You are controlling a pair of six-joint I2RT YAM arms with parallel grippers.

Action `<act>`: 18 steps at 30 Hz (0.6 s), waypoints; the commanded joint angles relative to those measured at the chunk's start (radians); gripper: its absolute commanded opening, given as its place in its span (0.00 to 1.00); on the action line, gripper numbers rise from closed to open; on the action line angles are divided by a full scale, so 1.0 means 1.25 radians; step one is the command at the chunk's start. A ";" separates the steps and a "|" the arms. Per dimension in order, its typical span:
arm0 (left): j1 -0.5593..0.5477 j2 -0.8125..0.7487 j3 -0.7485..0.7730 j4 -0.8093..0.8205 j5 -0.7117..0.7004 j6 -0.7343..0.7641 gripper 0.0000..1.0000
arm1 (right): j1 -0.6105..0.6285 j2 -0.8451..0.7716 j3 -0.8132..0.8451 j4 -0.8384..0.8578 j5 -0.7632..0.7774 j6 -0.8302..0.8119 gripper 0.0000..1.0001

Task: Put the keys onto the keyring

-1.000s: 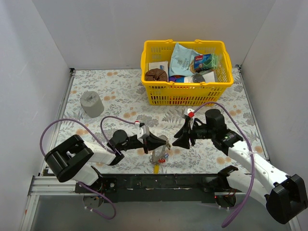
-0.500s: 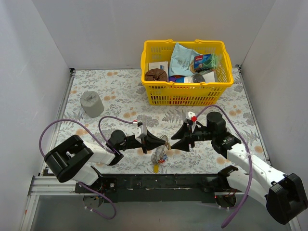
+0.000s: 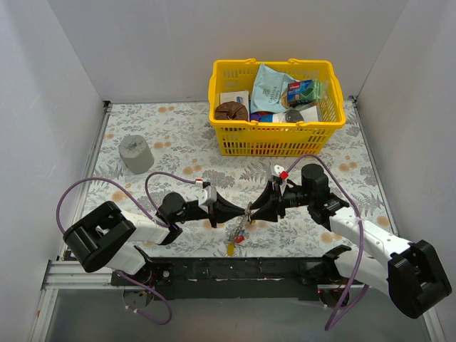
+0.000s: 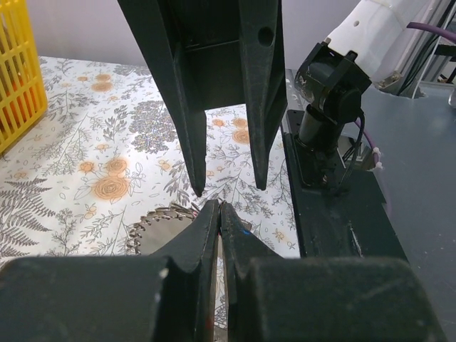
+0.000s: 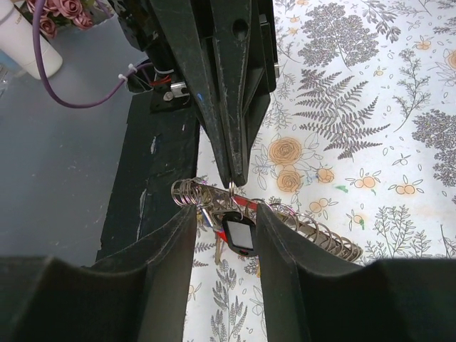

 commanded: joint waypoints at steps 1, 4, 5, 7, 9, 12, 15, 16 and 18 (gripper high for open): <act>0.006 -0.033 0.008 0.103 0.014 -0.003 0.00 | -0.002 0.016 -0.006 0.049 -0.025 0.009 0.45; 0.006 -0.033 0.006 0.107 0.017 -0.005 0.00 | -0.002 0.029 -0.008 0.060 -0.032 0.013 0.42; 0.006 -0.034 0.008 0.107 0.015 -0.005 0.00 | -0.002 0.031 -0.008 0.065 -0.034 0.015 0.41; 0.006 -0.034 0.008 0.105 0.019 -0.006 0.00 | -0.002 0.036 -0.012 0.077 -0.036 0.023 0.40; 0.006 -0.034 0.009 0.105 0.019 -0.006 0.00 | -0.002 0.040 -0.012 0.082 -0.039 0.026 0.38; 0.006 -0.035 0.009 0.105 0.019 -0.008 0.00 | -0.002 0.048 -0.012 0.087 -0.045 0.029 0.34; 0.006 -0.035 0.010 0.108 0.019 -0.011 0.00 | -0.002 0.056 -0.012 0.088 -0.049 0.030 0.29; 0.006 -0.036 0.011 0.107 0.020 -0.011 0.00 | -0.002 0.056 -0.013 0.089 -0.049 0.030 0.29; 0.006 -0.037 0.013 0.104 0.022 -0.013 0.00 | -0.002 0.056 -0.016 0.100 -0.051 0.039 0.24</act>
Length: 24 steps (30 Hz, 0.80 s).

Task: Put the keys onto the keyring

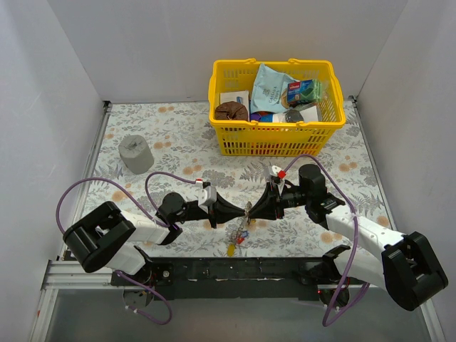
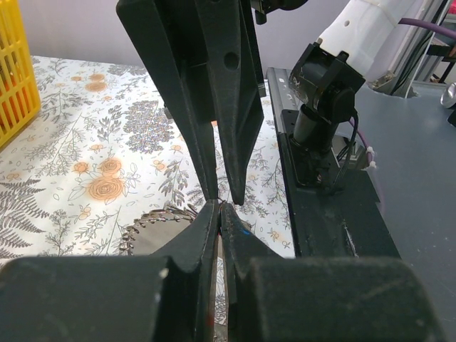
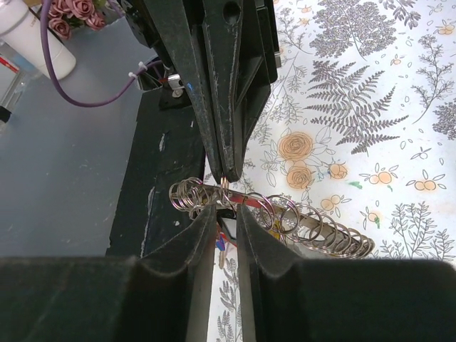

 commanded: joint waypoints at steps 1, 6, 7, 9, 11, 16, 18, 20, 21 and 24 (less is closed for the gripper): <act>0.006 -0.035 0.013 0.104 0.008 -0.004 0.00 | -0.002 0.000 -0.001 0.050 -0.024 0.011 0.23; 0.006 -0.033 0.011 0.107 0.009 -0.006 0.00 | -0.002 0.002 -0.001 0.053 -0.025 0.015 0.08; 0.006 -0.032 0.011 0.108 0.011 -0.007 0.00 | -0.002 0.002 -0.001 0.050 -0.025 0.015 0.06; 0.006 -0.032 0.011 0.109 0.011 -0.007 0.00 | -0.002 0.001 -0.001 0.049 -0.027 0.014 0.01; 0.006 -0.033 0.013 0.112 0.009 -0.008 0.00 | -0.002 0.004 -0.002 0.048 -0.030 0.014 0.01; 0.006 -0.036 0.013 0.114 0.006 -0.009 0.00 | -0.002 0.005 -0.003 0.037 -0.032 0.005 0.01; 0.006 -0.038 0.011 0.115 0.006 -0.009 0.00 | -0.002 0.005 -0.005 0.029 -0.032 0.002 0.01; 0.006 -0.038 0.013 0.116 0.006 -0.009 0.00 | -0.002 0.006 -0.010 0.024 -0.032 -0.002 0.01; 0.006 -0.040 0.013 0.116 0.004 -0.009 0.00 | -0.002 0.007 -0.011 0.023 -0.032 -0.003 0.01; 0.006 -0.040 0.013 0.116 0.004 -0.010 0.00 | -0.002 0.012 -0.016 0.022 -0.035 -0.005 0.01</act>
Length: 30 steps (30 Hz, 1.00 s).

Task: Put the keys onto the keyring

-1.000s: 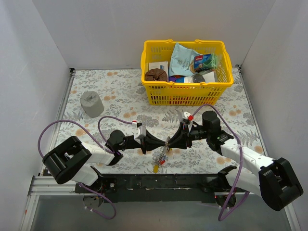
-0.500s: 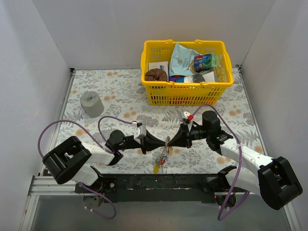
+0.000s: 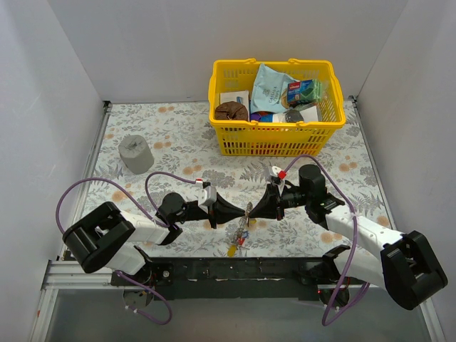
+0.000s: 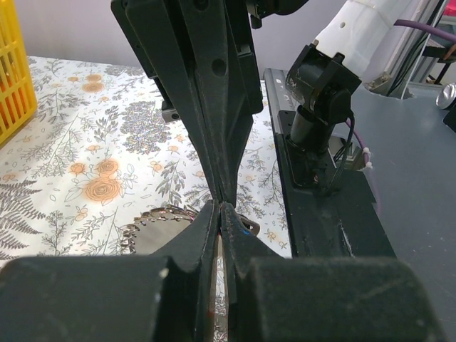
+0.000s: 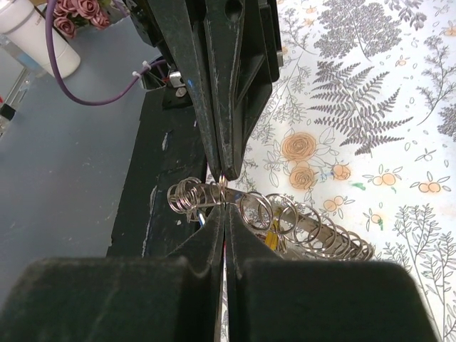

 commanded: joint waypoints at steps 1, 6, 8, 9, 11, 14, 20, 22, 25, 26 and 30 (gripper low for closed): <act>0.006 -0.038 0.014 0.119 0.001 -0.005 0.00 | -0.002 0.008 -0.013 0.006 -0.020 -0.012 0.01; 0.006 -0.039 0.016 0.123 0.004 -0.007 0.00 | -0.002 0.011 -0.015 0.006 -0.021 -0.016 0.01; 0.006 -0.040 0.016 0.123 0.005 -0.009 0.00 | -0.002 0.009 -0.016 0.004 -0.023 -0.018 0.01; 0.006 -0.040 0.016 0.122 0.005 -0.009 0.00 | -0.002 0.006 -0.015 0.001 -0.021 -0.023 0.01; 0.006 -0.043 0.017 0.119 0.007 -0.009 0.00 | -0.002 -0.004 -0.013 -0.017 -0.012 -0.031 0.01; 0.006 -0.046 0.016 0.117 0.010 -0.007 0.00 | -0.002 -0.026 0.000 -0.058 0.006 -0.062 0.16; 0.006 -0.049 0.016 0.109 0.025 -0.005 0.00 | -0.003 -0.058 0.014 -0.104 0.034 -0.095 0.39; 0.006 -0.048 0.016 0.113 0.027 -0.005 0.00 | -0.003 -0.059 0.017 -0.098 0.035 -0.095 0.43; 0.006 -0.045 0.017 0.117 0.034 -0.006 0.00 | -0.003 -0.047 0.025 -0.083 0.024 -0.088 0.44; 0.006 -0.045 0.017 0.117 0.035 -0.009 0.00 | -0.003 -0.042 0.029 -0.081 0.020 -0.086 0.44; 0.006 -0.044 0.021 0.117 0.038 -0.011 0.00 | -0.004 -0.026 0.033 -0.039 0.002 -0.053 0.45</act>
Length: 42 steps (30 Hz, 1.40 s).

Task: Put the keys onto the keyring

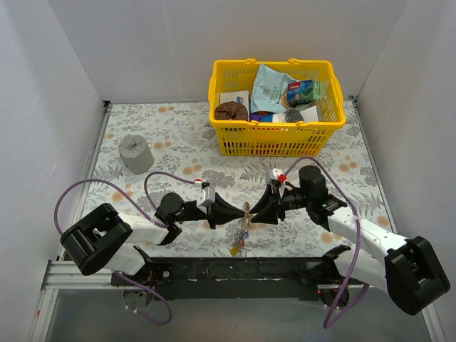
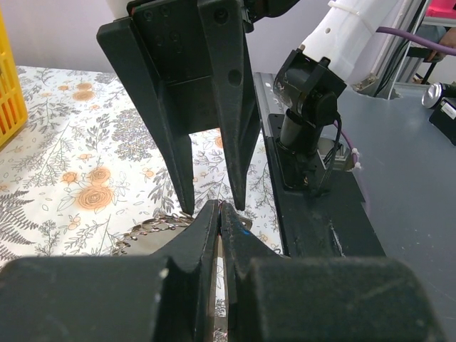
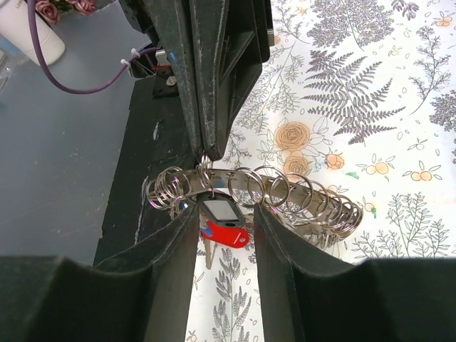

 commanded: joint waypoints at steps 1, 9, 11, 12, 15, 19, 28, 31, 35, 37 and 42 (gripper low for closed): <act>0.006 -0.026 0.021 0.117 0.013 -0.003 0.00 | -0.002 0.012 0.035 0.063 -0.027 0.024 0.44; 0.006 -0.019 0.028 0.117 0.017 -0.005 0.00 | -0.002 0.021 0.033 0.111 -0.048 0.065 0.40; 0.006 -0.016 0.028 0.119 0.018 -0.006 0.00 | -0.002 0.021 0.032 0.123 -0.054 0.077 0.39; 0.006 -0.015 0.029 0.120 0.018 -0.006 0.00 | -0.002 0.023 0.031 0.125 -0.058 0.080 0.37; 0.006 -0.011 0.029 0.123 0.017 -0.009 0.00 | -0.001 0.020 0.028 0.135 -0.064 0.090 0.33; 0.006 -0.010 0.029 0.124 0.017 -0.009 0.00 | 0.003 0.019 0.027 0.134 -0.069 0.096 0.29; 0.006 -0.011 0.029 0.128 0.015 -0.011 0.00 | 0.008 0.025 0.019 0.134 -0.075 0.099 0.16; 0.006 -0.010 0.029 0.129 0.018 -0.015 0.00 | 0.010 0.028 0.019 0.136 -0.075 0.102 0.15; 0.006 -0.009 0.025 0.136 0.017 -0.016 0.00 | 0.014 0.030 0.013 0.146 -0.076 0.112 0.10; 0.006 -0.007 0.024 0.138 0.017 -0.017 0.00 | 0.015 0.033 0.012 0.152 -0.075 0.113 0.08; 0.006 -0.009 0.025 0.138 0.016 -0.017 0.00 | 0.015 0.034 0.011 0.154 -0.075 0.115 0.01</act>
